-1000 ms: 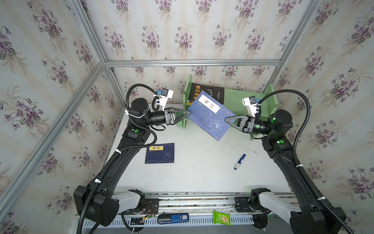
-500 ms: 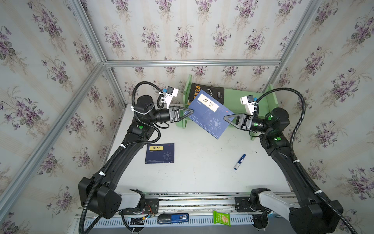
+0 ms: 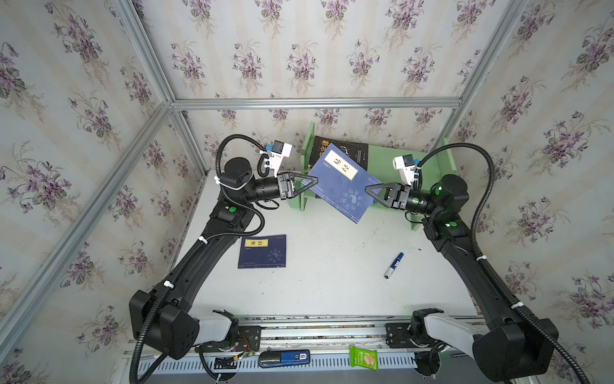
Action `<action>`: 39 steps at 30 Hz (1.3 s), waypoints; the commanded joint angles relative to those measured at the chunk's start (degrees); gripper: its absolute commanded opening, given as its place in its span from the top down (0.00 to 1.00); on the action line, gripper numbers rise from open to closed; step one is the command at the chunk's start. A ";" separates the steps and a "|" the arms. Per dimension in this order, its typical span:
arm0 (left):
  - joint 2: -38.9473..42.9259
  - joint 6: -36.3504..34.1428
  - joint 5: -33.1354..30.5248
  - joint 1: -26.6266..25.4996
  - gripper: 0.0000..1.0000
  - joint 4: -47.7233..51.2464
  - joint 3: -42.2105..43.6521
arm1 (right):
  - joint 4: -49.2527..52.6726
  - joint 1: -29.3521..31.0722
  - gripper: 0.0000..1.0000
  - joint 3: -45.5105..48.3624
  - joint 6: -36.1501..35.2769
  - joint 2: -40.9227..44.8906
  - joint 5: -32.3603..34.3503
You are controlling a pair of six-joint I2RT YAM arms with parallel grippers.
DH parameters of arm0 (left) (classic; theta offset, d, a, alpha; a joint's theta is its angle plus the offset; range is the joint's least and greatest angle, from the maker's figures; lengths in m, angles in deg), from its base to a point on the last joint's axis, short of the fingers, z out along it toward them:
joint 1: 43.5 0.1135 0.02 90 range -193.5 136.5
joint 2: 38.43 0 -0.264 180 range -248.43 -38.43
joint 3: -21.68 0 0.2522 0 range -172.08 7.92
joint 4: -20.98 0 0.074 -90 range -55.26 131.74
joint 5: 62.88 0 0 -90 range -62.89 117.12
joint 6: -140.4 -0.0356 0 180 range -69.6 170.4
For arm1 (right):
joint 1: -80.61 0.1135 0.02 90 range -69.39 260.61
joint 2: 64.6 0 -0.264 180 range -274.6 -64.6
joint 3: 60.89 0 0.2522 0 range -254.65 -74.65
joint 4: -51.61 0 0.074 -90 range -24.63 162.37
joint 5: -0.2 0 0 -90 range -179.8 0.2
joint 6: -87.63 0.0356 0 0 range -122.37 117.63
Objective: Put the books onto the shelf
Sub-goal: 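Lower the dark-blue book flat onto the black book with both grippers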
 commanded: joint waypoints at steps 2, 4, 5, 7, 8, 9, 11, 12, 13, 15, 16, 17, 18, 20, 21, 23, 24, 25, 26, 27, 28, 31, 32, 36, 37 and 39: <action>-0.06 2.28 -5.48 0.06 0.92 -6.03 -0.18 | -5.47 -0.10 0.45 1.89 4.95 -1.88 4.96; -0.24 2.43 -9.13 0.06 0.92 -6.12 -0.42 | -10.60 -0.09 0.38 3.92 8.46 -2.36 5.71; -0.53 3.01 -10.95 0.06 0.92 -6.60 -0.52 | -12.89 -0.09 0.36 5.14 10.01 -2.40 6.28; -1.63 5.17 -12.57 0.06 0.92 -9.25 -0.77 | -15.93 -0.05 0.35 6.99 12.26 -2.39 7.15; -2.54 6.61 -12.89 0.02 0.93 -10.79 -1.11 | -17.79 -0.07 0.35 7.84 13.39 -2.39 7.58; -3.59 7.95 -12.93 -0.03 0.93 -12.19 -1.52 | -20.06 -0.07 0.34 8.58 14.56 -2.30 8.11; -5.61 10.92 -13.08 0.00 0.93 -15.00 -2.10 | -23.52 -0.05 0.33 9.51 16.35 -2.14 8.86; -6.68 12.66 -13.10 -0.03 0.94 -16.61 -2.28 | -24.43 -0.07 0.33 9.52 16.91 -2.23 9.05; -7.71 14.33 -13.01 -0.11 0.94 -18.64 -2.32 | -24.65 -0.06 0.33 9.30 17.01 -2.36 9.23; -9.42 17.23 -13.02 -0.28 0.94 -22.06 -2.29 | -24.77 -0.05 0.33 8.62 17.05 -2.69 9.32; -10.11 18.40 -13.08 -0.37 0.94 -23.40 -2.28 | -24.97 -0.03 0.33 8.31 17.23 -2.82 9.32; -10.56 19.05 -13.18 -0.46 0.94 -24.10 -2.29 | -25.20 -0.04 0.33 7.98 17.27 -3.03 9.32; -11.00 19.47 -13.49 -0.63 0.94 -24.49 -2.29 | -25.37 -0.05 0.33 7.67 17.48 -3.15 9.23; -11.30 19.40 -14.25 -0.95 0.94 -24.44 -2.38 | -25.12 -0.01 0.33 7.02 17.45 -3.40 9.23; -11.36 19.23 -14.59 -1.08 0.93 -24.49 -2.38 | -24.59 -0.04 0.33 6.67 17.35 -3.64 9.31; -11.40 18.90 -14.96 -1.47 0.93 -24.51 -2.60 | -24.32 -0.05 0.33 6.23 17.40 -4.28 9.48; -11.42 18.76 -15.09 -1.67 0.92 -24.53 -2.72 | -24.44 -0.09 0.33 6.03 17.53 -4.56 9.45; -11.49 18.62 -15.22 -1.86 0.92 -24.47 -2.88 | -24.74 -0.01 0.34 5.78 17.77 -4.92 9.57; -11.49 18.54 -15.39 -1.91 0.92 -24.30 -2.94 | -24.97 -0.01 0.35 5.53 18.07 -5.25 9.58; -11.57 18.59 -15.70 -2.09 0.92 -24.29 -2.91 | -25.26 -0.05 0.36 5.25 18.38 -5.50 9.58; -11.50 18.49 -16.04 -2.22 0.92 -24.25 -2.86 | -25.66 -0.01 0.37 4.93 18.72 -5.78 9.58; -11.40 17.93 -17.42 -2.90 0.92 -24.23 -2.64 | -26.52 0.01 0.44 4.21 19.59 -6.24 9.67; -11.40 17.72 -17.75 -3.14 0.92 -24.13 -2.64 | -26.67 0.05 0.46 3.97 19.66 -6.32 9.67; -11.88 17.25 -18.94 -3.87 0.92 -23.97 -3.12 | -28.32 0.11 0.55 3.36 21.08 -6.85 9.77; -12.01 17.13 -19.12 -3.98 0.92 -23.97 -3.30 | -28.91 0.14 0.56 3.20 21.59 -7.03 9.81; -12.28 17.28 -19.34 -4.20 0.92 -23.92 -3.59 | -30.33 0.09 0.60 3.05 22.72 -7.62 9.60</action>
